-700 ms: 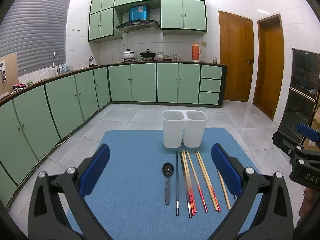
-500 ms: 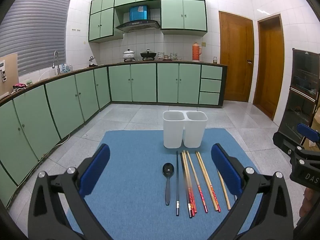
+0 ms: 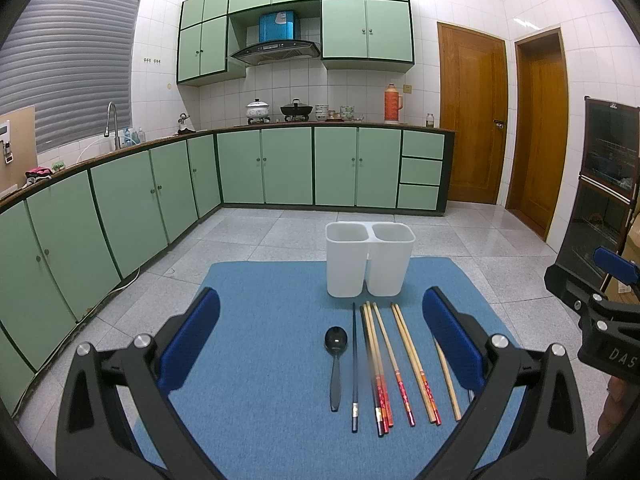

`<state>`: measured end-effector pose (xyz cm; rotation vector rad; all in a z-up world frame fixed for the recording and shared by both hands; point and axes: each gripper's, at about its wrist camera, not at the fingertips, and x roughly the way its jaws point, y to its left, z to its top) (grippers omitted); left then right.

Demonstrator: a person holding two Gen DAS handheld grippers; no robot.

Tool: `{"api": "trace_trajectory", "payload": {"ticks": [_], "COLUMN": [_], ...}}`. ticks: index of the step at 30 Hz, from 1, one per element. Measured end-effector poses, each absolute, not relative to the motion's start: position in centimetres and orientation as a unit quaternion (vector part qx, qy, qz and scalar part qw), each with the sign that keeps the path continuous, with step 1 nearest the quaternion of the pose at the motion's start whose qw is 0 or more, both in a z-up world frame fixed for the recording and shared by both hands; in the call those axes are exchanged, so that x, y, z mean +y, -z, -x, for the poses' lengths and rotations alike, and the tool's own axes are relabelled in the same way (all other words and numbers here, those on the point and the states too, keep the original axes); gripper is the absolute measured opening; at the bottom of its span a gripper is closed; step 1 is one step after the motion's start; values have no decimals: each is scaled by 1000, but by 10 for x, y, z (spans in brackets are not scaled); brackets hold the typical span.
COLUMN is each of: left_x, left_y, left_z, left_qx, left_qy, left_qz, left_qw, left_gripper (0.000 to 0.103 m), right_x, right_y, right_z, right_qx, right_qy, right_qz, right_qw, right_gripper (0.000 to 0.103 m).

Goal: Organize utensils
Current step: 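Move both tools toward the utensils on the blue mat, then grasp the black spoon with the left gripper while the right grasps the silver spoon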

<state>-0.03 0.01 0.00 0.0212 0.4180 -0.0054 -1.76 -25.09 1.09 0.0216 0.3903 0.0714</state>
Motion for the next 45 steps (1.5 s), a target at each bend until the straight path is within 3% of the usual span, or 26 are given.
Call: {"api": "trace_trajectory", "payload": {"ticks": [11, 19, 31, 35, 38, 45], "left_x": [3, 19, 21, 14, 12, 8], "left_y": [1, 42, 112, 127, 137, 157], "left_z": [-2, -30, -124, -157, -177, -204], "left_qx": [215, 274, 384, 410, 431, 459], "left_qy": [1, -15, -3, 3, 11, 8], "left_qz": [-11, -5, -6, 6, 19, 17], "left_qw": [977, 962, 923, 912, 902, 888], "left_gripper": [98, 98, 98, 92, 85, 84], "right_x": [-251, -257, -271, -275, -276, -278], "right_y": [-8, 27, 101, 126, 140, 157], "right_z": [16, -8, -93, -126, -147, -168], "right_qx": [200, 249, 379, 421, 442, 466], "right_qy": [-35, -29, -28, -38, -46, -48], "right_qz": [-10, -6, -19, -34, -48, -46], "right_qw": [979, 968, 925, 906, 895, 883], "right_gripper": [97, 96, 80, 71, 70, 69]}}
